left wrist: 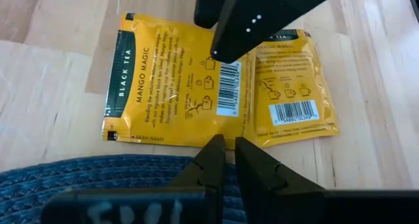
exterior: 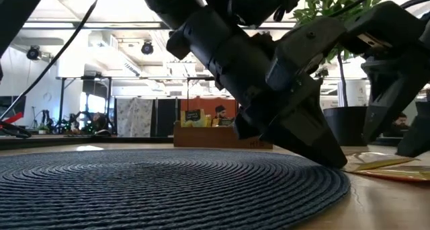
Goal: Pick & Place Tea
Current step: Put the top orange tea bag into the middle section of the wooden organizer
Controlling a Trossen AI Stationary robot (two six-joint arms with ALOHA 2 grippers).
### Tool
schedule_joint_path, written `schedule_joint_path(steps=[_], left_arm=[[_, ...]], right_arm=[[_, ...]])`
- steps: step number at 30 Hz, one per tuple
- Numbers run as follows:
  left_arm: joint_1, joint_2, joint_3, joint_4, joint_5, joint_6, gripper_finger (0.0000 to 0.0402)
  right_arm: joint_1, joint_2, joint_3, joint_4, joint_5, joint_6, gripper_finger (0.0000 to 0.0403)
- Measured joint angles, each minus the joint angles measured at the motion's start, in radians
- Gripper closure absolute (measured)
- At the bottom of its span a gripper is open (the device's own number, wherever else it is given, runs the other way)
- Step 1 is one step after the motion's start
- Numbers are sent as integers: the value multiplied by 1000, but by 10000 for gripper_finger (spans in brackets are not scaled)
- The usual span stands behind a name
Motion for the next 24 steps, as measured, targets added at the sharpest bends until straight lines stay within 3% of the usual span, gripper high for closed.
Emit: schedule_joint_path(steps=[10, 17, 24], left_arm=[[7, 4, -2, 27, 8, 5, 362], [9, 6, -3, 39, 8, 6, 362], [11, 1, -3, 31, 6, 8, 362]], right_arm=[[-17, 1, -19, 16, -20, -10, 216], [-54, 4, -29, 179, -20, -163, 216], [-59, 3, -29, 165, -41, -189, 230]])
